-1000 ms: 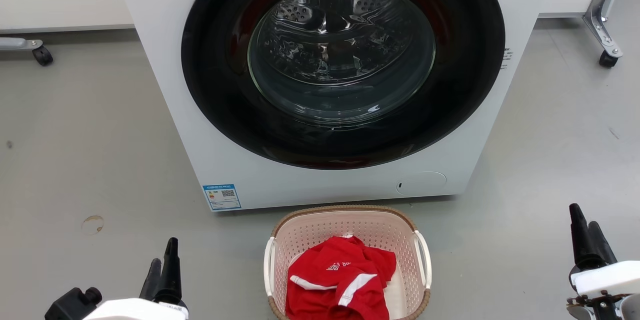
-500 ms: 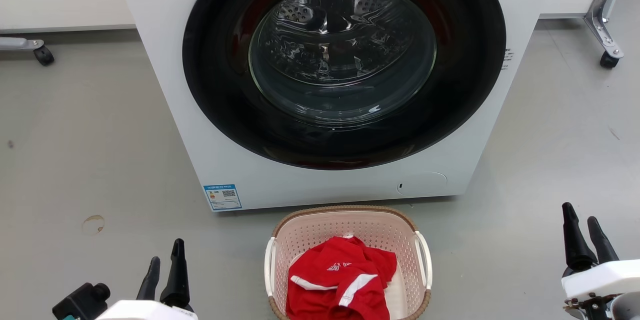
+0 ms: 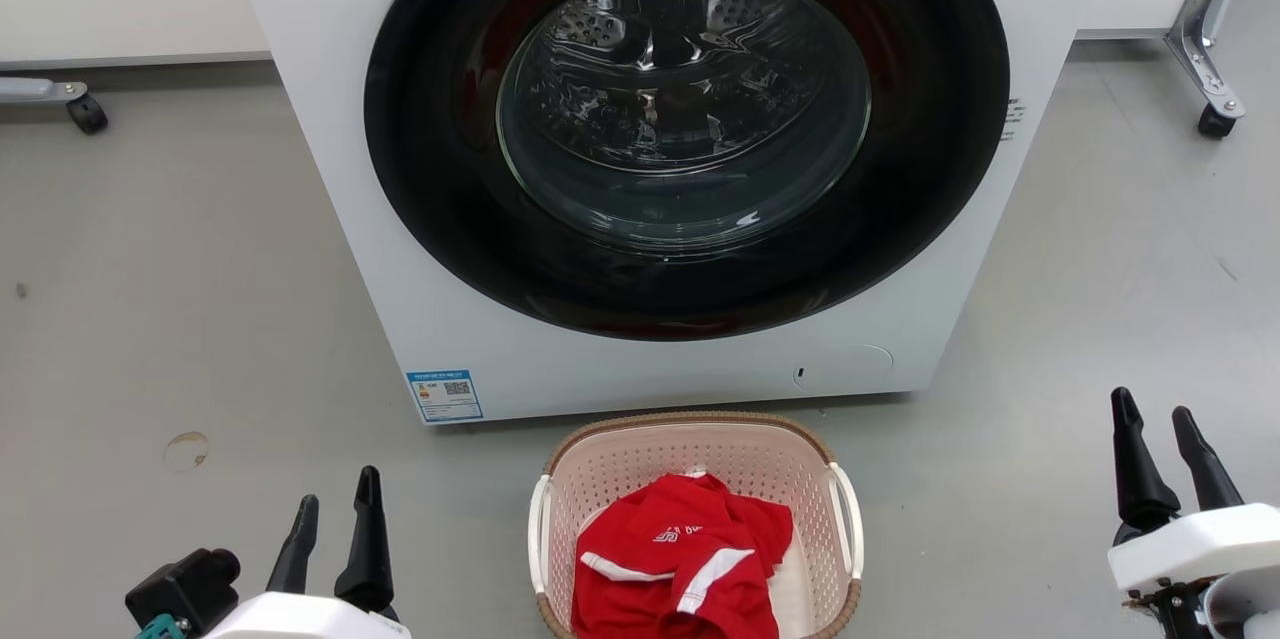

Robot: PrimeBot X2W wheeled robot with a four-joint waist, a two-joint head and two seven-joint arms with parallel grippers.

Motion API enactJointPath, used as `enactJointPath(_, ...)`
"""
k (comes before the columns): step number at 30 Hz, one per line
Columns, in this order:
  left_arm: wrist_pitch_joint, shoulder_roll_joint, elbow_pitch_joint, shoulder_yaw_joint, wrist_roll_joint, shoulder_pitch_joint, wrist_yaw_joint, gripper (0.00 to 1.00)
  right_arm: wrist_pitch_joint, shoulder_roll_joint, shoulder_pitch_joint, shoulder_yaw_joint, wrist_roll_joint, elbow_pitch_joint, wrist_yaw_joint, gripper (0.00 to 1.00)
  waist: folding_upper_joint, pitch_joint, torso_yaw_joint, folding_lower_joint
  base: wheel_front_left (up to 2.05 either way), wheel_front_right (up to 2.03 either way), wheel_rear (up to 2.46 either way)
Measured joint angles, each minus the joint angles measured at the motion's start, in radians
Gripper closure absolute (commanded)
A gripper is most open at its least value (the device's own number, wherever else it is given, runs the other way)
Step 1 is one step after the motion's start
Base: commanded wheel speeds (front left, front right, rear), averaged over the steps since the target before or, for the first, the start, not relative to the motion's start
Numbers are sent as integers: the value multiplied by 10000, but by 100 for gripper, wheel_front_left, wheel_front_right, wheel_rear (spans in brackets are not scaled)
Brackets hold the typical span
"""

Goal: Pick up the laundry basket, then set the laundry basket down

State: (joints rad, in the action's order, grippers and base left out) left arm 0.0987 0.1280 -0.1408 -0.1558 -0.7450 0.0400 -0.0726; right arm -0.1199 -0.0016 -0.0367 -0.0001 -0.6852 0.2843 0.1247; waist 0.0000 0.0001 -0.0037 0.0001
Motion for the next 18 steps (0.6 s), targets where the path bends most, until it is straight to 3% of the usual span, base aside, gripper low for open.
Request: enactJointPath(18, 439, 276, 395, -527, 1647, 174, -389, 0, -506, -104, -25, 355, 1808, -31, 10, 0, 0, -32, -15, 0, 0, 0, 0)
